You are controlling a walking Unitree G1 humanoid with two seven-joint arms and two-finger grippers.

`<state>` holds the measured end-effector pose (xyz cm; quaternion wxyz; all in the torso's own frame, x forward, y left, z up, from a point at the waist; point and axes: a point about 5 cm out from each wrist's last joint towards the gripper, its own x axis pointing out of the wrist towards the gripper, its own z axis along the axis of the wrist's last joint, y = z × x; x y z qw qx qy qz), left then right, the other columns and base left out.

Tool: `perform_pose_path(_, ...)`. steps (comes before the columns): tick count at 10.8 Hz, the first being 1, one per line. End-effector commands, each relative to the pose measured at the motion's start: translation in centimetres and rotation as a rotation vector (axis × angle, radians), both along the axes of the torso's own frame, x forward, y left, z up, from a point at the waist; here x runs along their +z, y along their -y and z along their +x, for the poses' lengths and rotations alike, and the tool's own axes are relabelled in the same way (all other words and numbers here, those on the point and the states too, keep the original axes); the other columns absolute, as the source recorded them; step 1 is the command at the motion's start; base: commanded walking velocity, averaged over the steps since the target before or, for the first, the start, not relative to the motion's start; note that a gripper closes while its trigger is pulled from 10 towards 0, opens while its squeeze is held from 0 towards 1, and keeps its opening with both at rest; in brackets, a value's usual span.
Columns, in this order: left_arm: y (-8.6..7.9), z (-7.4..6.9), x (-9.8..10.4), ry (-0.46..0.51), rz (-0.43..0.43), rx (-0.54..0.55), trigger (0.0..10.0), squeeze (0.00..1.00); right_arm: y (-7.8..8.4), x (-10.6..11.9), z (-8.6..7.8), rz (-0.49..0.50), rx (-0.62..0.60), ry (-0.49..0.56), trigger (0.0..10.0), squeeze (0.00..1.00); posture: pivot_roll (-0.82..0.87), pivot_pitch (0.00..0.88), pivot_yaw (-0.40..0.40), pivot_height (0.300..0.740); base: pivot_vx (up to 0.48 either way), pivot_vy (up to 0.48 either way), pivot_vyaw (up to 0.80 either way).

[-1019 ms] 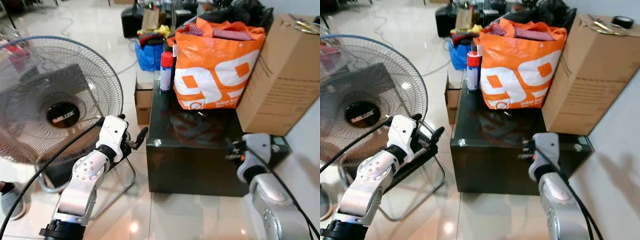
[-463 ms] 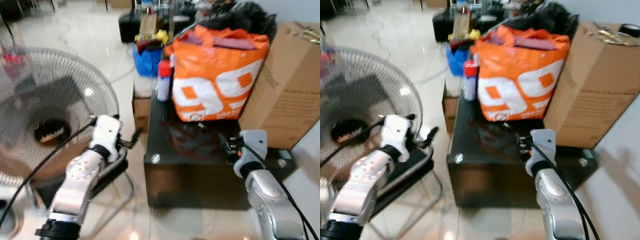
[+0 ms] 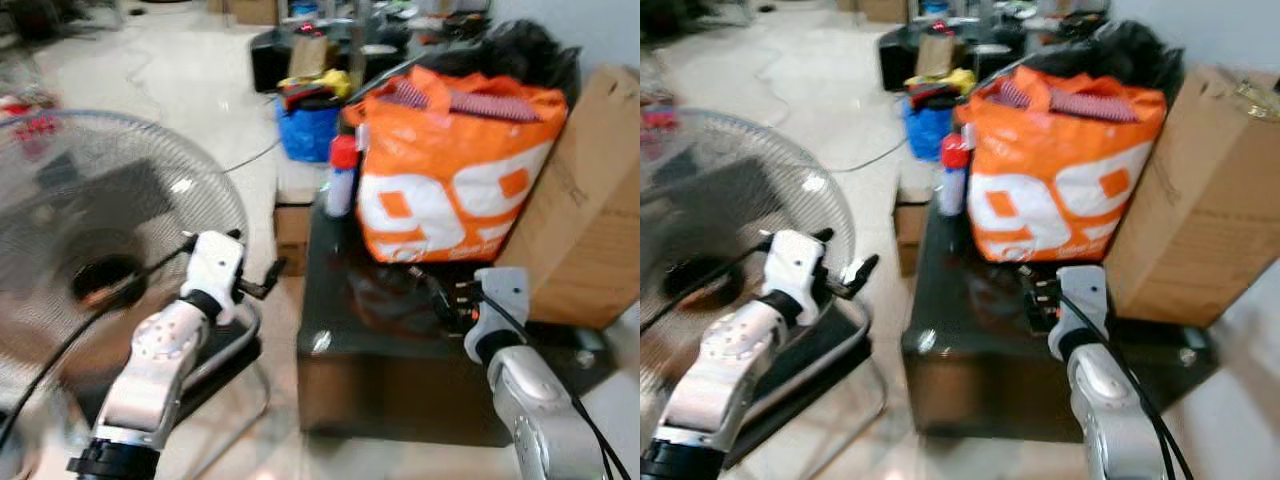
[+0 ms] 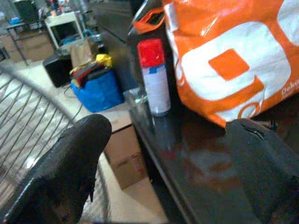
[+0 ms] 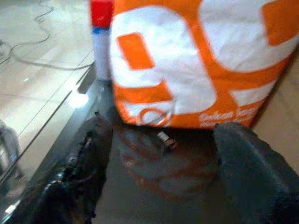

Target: Hang keys on a hook

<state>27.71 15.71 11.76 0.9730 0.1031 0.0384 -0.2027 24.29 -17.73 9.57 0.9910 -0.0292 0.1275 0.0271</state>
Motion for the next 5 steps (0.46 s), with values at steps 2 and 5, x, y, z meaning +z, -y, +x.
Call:
perform_pose_path(2,0.77,0.06,0.33,0.013,-0.002,-0.027,10.0,0.68,0.73,0.05,0.08,-0.011,-0.022,0.004,10.0,1.0,-0.1,0.0,0.009,0.732,0.398,0.0,0.0)
perform_pose_path(5,0.7,-0.02,0.32,0.014,0.0,-0.032,10.0,0.68,0.81,-0.82,-0.08,-0.006,-0.034,-0.067,10.0,1.0,-0.1,0.0,0.01,0.732,0.4,0.0,-0.4)
